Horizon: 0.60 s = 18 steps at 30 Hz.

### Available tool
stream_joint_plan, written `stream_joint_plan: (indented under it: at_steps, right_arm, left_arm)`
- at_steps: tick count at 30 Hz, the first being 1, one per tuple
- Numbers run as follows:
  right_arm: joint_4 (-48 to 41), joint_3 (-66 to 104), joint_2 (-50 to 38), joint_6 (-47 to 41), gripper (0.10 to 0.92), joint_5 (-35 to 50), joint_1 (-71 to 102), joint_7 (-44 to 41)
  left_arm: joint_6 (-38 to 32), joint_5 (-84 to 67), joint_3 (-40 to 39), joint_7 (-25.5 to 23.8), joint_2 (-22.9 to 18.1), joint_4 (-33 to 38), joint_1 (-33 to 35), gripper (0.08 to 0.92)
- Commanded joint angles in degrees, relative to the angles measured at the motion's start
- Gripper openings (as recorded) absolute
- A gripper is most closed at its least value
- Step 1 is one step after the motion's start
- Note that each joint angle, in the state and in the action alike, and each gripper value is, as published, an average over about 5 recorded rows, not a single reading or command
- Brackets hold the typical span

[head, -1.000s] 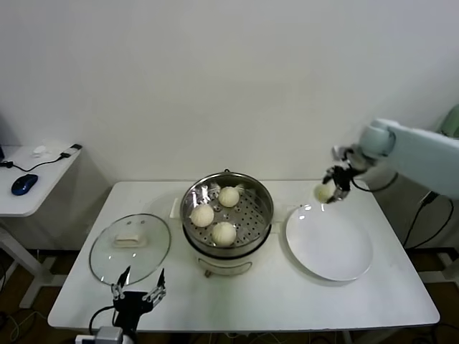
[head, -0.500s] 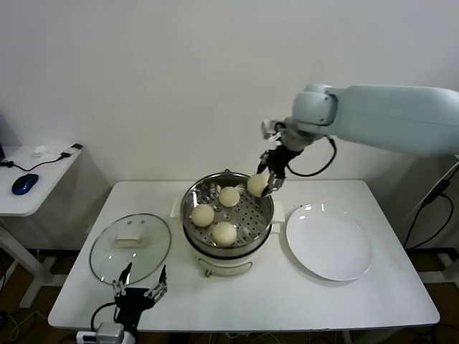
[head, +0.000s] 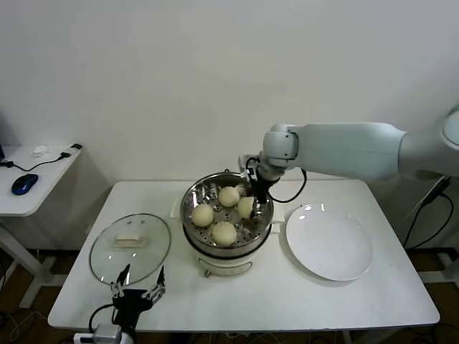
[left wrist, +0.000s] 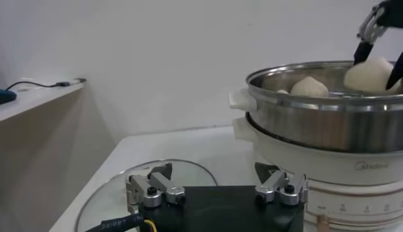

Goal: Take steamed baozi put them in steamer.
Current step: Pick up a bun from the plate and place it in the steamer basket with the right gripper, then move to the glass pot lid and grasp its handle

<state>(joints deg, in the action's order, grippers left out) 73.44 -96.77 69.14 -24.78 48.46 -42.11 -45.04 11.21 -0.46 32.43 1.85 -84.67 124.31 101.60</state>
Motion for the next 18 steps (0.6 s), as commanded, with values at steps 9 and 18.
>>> stream_joint_plan:
  at_steps: [9, 18]
  right_arm:
    - [-2.84, 2.11, 1.33, 2.14, 0.794, -3.02, 3.28, -0.81]
    - [2.24, 7.2, -10.02, 7.9, 0.823, 3.19, -3.97, -4.08]
  left_arm:
    - [0.14, -0.34, -0.12, 0.01, 0.42, 0.04, 0.06, 0.823]
    - [2.56, -3.52, -0.02, 0.6, 0.61, 1.59, -0.79, 0.823]
